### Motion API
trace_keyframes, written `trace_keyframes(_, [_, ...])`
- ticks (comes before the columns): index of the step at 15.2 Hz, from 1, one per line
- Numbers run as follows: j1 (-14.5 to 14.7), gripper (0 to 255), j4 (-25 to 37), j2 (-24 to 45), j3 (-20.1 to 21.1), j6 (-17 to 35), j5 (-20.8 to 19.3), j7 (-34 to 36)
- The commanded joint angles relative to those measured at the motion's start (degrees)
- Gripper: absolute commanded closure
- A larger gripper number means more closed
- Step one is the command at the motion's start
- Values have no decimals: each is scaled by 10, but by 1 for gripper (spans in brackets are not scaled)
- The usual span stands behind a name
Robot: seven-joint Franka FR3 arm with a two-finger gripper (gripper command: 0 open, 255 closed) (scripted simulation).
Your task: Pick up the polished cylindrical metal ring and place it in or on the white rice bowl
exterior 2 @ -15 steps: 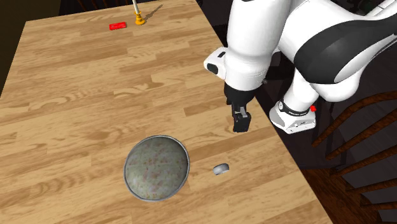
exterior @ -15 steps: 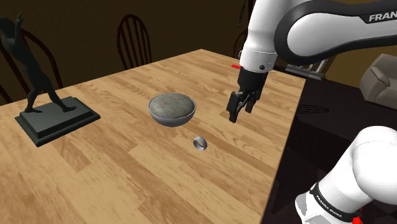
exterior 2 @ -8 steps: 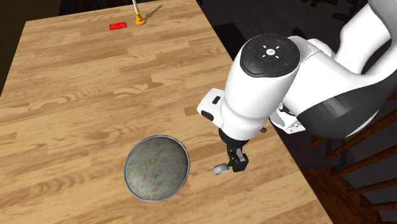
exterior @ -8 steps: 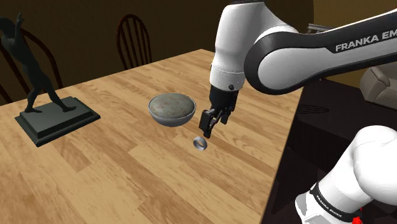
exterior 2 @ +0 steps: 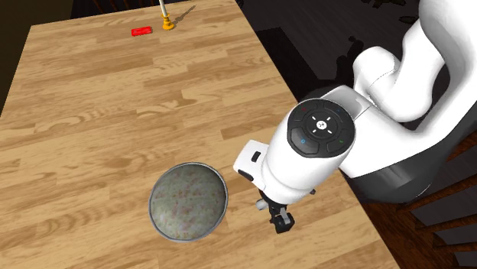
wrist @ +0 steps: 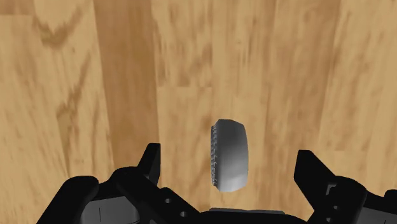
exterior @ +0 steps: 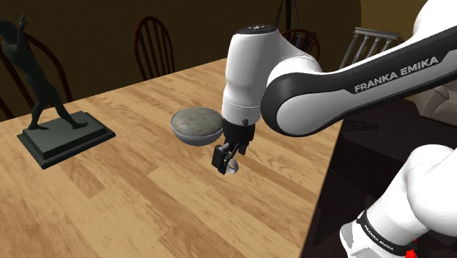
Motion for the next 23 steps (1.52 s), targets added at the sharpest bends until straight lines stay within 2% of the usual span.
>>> trace_keyframes(1, [-1,0,-10,7,2,16,-3,3])
trace_keyframes(10, [-1,0,-16,14,3,29,-7,5])
trace_keyframes(11, [-1,255,-16,14,3,29,-7,5])
trace_keyframes(20, [-1,255,-16,14,3,29,-7,6])
trace_keyframes(23, [0,255,-3,1,0,5,-1,0])
